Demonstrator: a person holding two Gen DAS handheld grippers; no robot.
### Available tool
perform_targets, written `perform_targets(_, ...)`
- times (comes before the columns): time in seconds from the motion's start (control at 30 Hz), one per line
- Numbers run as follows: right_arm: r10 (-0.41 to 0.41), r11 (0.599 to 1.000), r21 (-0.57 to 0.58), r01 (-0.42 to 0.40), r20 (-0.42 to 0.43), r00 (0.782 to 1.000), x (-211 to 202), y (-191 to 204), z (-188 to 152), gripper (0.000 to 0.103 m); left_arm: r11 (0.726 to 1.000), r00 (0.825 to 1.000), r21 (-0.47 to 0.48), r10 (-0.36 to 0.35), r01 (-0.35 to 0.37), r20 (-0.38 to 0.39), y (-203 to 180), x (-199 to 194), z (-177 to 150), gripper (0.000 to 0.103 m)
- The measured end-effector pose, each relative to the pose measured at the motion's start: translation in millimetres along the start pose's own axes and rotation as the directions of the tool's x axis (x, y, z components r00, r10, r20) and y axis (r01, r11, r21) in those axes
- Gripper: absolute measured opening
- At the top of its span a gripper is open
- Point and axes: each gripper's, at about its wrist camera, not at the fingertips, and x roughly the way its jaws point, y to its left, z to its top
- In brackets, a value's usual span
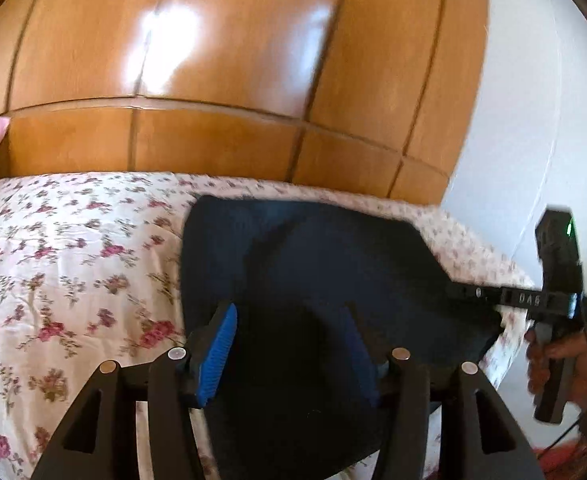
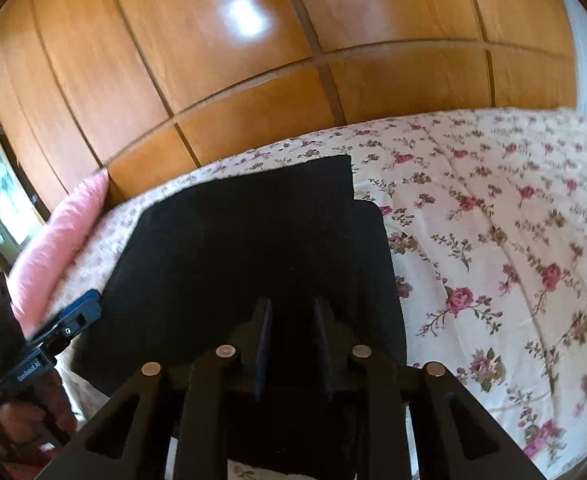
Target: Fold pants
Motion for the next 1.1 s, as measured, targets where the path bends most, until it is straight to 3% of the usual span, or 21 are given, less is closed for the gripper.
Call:
perform_targets(0.03, 0.007, 1.000, 0.025, -0.007, 0.002, 1.000, -2, -2, 3, 0.033, 1.000, 1.000, -0.029, -0.001, 0.002, 0.018, 6, -4, 4, 0.060)
perform_targets(0.1, -0.025, 0.999, 0.040, 0.025, 0.019, 0.999, -7, -1, 8, 0.080, 0.995, 0.999, -0.095, -0.004, 0.008, 0.038, 18, -9, 10, 0.071)
perform_targets(0.17, -0.100, 0.995, 0.029, 0.098, 0.065, 0.993, -16, 0, 13, 0.091, 0.986, 1.000, -0.164, 0.008, -0.003, 0.029, 33, -6, 17, 0.072)
perform_targets(0.23, -0.103, 0.995, 0.023, 0.101, 0.084, 0.991, -20, -3, 17, 0.092, 0.974, 1.000, -0.225, 0.000, -0.004, -0.016, 47, 5, 21, 0.074)
perform_targets(0.3, -0.119, 0.993, 0.021, 0.118, 0.052, 0.992, -16, -8, 23, 0.093, 0.966, 0.997, -0.259, -0.027, 0.006, -0.078, 56, 18, 22, 0.074)
perform_targets(0.43, -0.108, 0.994, 0.027, 0.108, -0.021, 0.994, -1, -19, 27, 0.093, 0.958, 0.976, -0.281, -0.111, 0.056, -0.185, 60, 47, 19, 0.074)
perform_targets(0.8, -0.051, 0.999, 0.011, 0.053, -0.119, 0.992, 33, -29, 24, 0.093, 0.945, 0.949, -0.291, -0.221, 0.152, -0.223, 70, 64, 24, 0.076)
perform_targets(0.9, -0.036, 0.999, 0.036, 0.041, -0.128, 0.991, 34, -36, 25, 0.096, 0.947, 0.952, -0.289, -0.212, 0.144, -0.220, 75, 67, 27, 0.076)
perform_targets(1.1, 0.026, 0.992, 0.127, -0.006, -0.153, 0.988, 39, -53, 19, 0.099, 0.926, 0.937, -0.337, -0.257, 0.169, -0.235, 80, 78, 21, 0.078)
